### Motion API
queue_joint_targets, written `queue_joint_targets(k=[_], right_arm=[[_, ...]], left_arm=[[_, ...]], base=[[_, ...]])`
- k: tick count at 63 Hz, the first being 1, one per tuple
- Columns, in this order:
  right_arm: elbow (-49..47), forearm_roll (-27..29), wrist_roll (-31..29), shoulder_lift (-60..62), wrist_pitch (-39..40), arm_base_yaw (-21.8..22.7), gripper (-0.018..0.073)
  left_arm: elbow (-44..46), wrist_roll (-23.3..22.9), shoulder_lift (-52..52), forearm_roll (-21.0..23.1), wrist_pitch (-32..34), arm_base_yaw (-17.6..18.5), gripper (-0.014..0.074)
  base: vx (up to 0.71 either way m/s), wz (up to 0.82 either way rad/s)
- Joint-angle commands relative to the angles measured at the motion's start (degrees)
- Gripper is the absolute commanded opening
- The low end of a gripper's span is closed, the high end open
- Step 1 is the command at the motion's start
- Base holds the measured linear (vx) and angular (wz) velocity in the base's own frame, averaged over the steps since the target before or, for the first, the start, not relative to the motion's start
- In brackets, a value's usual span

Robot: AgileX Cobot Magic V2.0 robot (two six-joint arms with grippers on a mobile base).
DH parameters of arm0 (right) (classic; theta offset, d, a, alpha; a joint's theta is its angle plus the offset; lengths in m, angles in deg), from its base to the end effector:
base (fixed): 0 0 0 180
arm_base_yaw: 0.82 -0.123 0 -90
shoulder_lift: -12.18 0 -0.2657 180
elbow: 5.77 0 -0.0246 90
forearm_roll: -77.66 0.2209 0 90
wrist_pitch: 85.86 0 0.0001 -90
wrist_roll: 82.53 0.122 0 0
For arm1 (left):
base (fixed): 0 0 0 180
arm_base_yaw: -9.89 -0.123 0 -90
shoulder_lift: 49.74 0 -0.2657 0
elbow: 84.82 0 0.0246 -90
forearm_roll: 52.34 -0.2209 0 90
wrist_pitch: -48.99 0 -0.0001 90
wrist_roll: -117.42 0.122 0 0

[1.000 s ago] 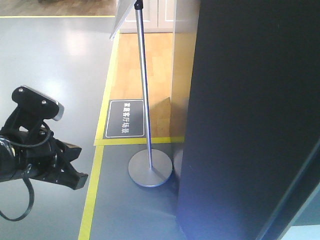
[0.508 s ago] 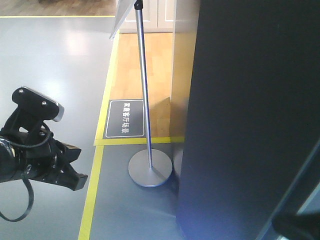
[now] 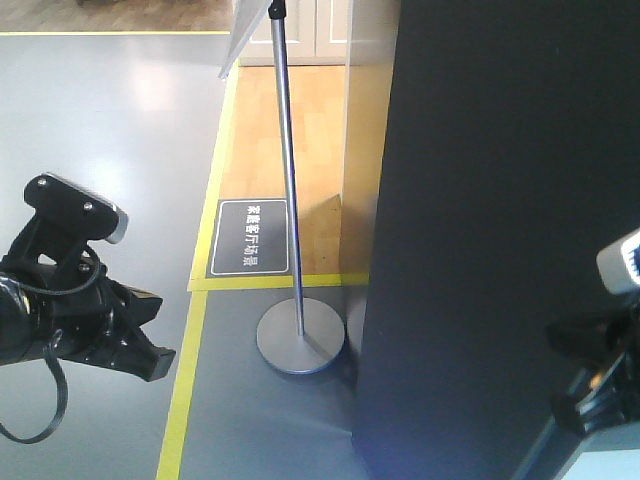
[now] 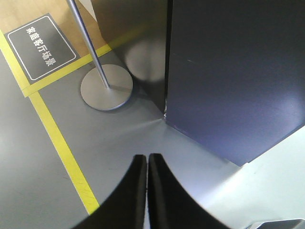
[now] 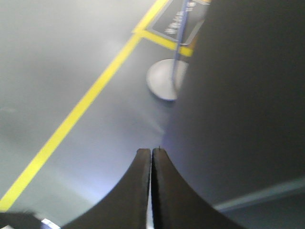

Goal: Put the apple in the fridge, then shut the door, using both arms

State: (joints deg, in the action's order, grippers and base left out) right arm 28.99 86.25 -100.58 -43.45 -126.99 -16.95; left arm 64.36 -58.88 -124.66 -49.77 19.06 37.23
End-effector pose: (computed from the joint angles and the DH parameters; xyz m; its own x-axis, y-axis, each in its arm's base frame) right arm 0.1526 0.0566 0.2854 -0.5503 -0.3667 -0.7501 -0.4672 0.8798 -0.0874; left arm 0.2078 -0.1105 0.2560 -0.6228 0.3509 -0.6993 0.4892 0.8722 0.0020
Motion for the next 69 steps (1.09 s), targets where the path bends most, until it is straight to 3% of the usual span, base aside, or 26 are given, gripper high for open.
queue_joint_targets(k=[1, 32, 49, 69], right_arm=[[-2.0, -5.0, 4.5, -0.6, 6.1, 0.0, -0.0004], [-9.1, -26.0, 21.9, -3.7, 10.1, 0.1, -0.0004], [-9.9, -43.0, 36.6, -4.5, 9.0, 0.1, -0.0004], [-9.9, -51.9, 46.1, -7.2, 8.6, 0.1, -0.0003]], left_arm=[[1.4, -0.6, 1.3, 0.1, 2.8, -0.2, -0.0006], [1.4, -0.6, 1.3, 0.1, 2.8, -0.2, -0.0006], [1.4, -0.6, 1.3, 0.1, 2.8, -0.2, -0.0006], [1.4, -0.6, 1.3, 0.1, 2.8, -0.2, -0.0006]], base=[[0.0, 0.0], [0.0, 0.0], [0.0, 0.0], [0.0, 0.0]])
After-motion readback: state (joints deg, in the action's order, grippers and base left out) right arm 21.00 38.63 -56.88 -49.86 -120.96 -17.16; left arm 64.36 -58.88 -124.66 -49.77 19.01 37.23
